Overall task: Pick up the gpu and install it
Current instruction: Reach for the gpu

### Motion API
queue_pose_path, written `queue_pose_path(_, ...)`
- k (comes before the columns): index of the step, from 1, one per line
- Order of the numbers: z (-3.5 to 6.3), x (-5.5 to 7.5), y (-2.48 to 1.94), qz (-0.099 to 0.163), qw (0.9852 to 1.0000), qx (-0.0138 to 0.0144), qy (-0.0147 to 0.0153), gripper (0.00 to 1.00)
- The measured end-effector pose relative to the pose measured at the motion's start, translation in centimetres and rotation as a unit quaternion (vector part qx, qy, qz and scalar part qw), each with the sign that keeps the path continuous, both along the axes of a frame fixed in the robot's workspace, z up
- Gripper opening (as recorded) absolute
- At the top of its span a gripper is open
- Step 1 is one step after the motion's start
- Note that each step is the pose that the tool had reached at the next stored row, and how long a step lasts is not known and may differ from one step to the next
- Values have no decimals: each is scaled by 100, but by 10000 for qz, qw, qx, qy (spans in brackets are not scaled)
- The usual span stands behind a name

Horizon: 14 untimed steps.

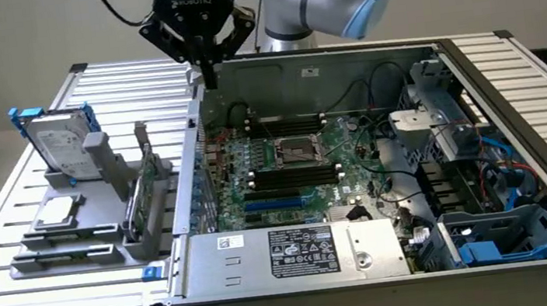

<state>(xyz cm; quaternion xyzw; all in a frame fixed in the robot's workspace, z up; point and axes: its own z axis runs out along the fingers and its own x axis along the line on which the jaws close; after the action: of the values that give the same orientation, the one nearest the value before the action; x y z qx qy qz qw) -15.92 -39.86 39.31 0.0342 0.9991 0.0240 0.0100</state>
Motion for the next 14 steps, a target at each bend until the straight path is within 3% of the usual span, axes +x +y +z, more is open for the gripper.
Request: queue_pose_path(14, -84, -639, 12, -1, 10000, -41, 37, 11)
